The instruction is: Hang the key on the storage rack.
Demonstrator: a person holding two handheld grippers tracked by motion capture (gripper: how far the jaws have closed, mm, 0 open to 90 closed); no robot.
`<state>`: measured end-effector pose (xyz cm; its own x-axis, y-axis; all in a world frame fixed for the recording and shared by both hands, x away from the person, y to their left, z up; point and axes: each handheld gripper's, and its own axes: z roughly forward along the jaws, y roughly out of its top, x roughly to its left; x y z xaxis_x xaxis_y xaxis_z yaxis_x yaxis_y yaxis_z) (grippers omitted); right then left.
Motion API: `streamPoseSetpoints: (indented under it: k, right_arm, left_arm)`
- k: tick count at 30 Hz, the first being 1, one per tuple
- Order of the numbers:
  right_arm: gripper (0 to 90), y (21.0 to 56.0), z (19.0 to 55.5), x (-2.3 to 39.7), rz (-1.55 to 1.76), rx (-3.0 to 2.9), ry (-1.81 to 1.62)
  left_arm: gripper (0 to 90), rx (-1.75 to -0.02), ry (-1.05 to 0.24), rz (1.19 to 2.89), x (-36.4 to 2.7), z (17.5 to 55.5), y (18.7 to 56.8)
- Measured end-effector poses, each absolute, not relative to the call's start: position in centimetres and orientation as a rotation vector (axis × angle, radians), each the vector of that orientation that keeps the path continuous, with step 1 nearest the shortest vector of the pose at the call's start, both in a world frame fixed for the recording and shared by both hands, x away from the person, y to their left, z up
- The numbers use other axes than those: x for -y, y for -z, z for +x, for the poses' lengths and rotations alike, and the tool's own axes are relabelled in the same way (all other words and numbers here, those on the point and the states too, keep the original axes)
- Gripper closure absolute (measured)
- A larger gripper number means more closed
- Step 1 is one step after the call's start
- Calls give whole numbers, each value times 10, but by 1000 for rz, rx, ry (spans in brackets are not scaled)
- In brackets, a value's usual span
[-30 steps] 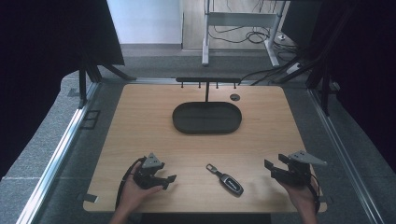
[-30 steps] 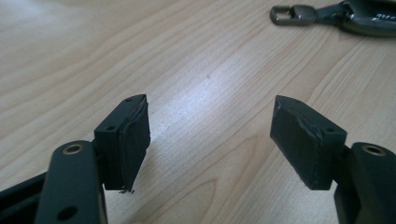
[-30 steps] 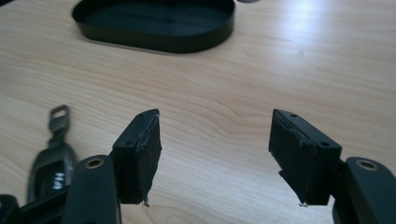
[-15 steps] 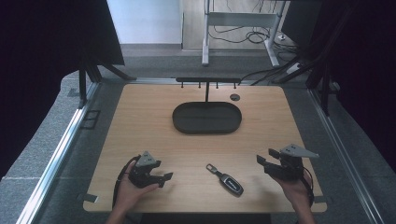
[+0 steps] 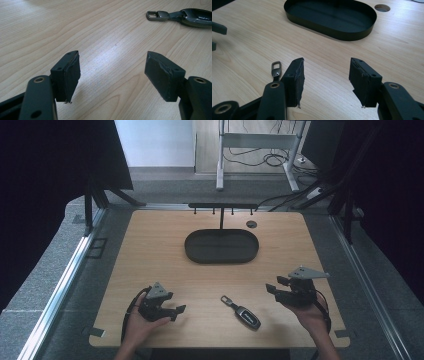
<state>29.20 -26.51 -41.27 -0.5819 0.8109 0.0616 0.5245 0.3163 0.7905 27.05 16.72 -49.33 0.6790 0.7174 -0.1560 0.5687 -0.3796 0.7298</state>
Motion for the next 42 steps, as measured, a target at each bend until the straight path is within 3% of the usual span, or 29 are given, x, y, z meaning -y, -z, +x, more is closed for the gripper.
streamPoseSetpoints:
  k: [42]
  right_arm:
    - [511,422,317,194,1057,-2547,-1017]
  left_arm:
    - [293,-973,-216,2113,-159,270,496]
